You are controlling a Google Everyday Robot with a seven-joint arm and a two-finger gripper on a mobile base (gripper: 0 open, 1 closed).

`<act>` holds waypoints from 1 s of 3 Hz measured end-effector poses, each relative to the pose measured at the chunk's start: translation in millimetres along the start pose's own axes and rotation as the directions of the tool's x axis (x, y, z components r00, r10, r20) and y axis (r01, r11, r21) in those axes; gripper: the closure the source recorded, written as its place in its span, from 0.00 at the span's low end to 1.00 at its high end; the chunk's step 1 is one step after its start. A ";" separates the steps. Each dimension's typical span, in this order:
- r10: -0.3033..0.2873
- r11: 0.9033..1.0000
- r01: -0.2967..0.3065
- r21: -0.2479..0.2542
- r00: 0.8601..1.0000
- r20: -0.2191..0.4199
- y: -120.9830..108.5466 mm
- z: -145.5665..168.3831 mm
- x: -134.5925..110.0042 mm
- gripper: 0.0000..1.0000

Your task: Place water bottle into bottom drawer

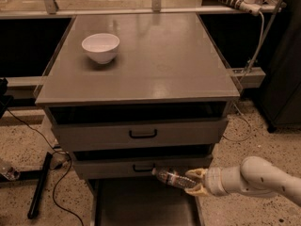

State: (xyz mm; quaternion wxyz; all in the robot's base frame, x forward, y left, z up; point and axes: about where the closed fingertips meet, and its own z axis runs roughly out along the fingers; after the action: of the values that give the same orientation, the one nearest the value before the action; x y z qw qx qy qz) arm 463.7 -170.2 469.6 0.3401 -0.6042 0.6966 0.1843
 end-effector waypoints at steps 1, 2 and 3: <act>0.032 0.999 -0.032 0.013 0.999 0.017 4.9 34.5 38.5 1.00; 0.032 0.999 -0.032 0.013 0.999 0.017 4.9 34.5 38.5 1.00; 0.039 0.999 -0.039 -0.012 0.999 0.015 8.2 44.9 40.7 1.00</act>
Offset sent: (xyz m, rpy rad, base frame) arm 0.0065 -0.0092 -0.0676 0.0403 0.0085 -0.0626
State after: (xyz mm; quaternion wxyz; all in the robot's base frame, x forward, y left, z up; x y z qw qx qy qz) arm 465.4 -167.8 408.5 0.3381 -0.5911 0.7046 0.1996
